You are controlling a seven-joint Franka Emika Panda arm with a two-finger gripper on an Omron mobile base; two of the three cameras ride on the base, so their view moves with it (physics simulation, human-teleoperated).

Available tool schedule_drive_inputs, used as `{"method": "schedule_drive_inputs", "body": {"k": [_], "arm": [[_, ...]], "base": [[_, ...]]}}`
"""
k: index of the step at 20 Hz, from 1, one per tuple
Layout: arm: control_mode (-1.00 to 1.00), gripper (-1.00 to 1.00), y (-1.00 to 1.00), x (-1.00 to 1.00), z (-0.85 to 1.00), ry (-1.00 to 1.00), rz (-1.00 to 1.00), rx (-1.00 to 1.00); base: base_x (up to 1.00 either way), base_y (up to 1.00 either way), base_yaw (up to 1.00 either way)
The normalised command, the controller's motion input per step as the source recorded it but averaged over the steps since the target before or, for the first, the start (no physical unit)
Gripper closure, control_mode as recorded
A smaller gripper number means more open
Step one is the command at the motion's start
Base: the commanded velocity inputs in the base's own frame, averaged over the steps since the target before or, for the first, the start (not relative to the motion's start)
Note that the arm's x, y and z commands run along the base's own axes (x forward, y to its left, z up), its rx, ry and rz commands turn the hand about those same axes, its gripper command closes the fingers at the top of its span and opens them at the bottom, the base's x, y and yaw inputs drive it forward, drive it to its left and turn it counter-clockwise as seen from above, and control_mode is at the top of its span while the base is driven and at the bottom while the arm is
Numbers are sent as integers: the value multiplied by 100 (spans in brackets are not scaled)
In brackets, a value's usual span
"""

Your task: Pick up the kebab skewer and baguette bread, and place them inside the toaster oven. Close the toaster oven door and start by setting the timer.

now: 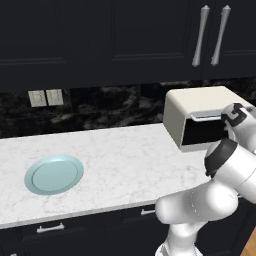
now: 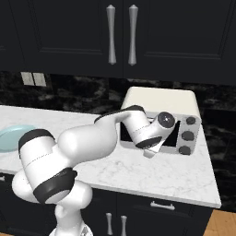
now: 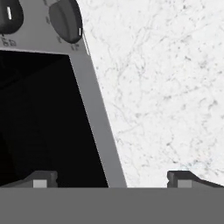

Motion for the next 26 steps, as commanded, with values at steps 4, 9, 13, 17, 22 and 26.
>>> {"method": "schedule_drive_inputs", "body": {"k": [4, 9, 13, 17, 22, 26], "arm": [[-100, -100, 0, 39, 0, 0, -2, 2], [-100, -100, 0, 43, 0, 0, 0, 0], [-100, -100, -8, 1, -1, 0, 0, 0], [-100, -100, -24, -62, 4, 0, 0, 0], [-100, -100, -39, -61, 2, 0, 2, 1], [-100, -100, -30, -27, 27, -3, 20, 4]], "base": [[0, 0, 0], [0, 0, 0], [0, 0, 0], [0, 0, 0], [0, 0, 0], [0, 0, 0]]}}
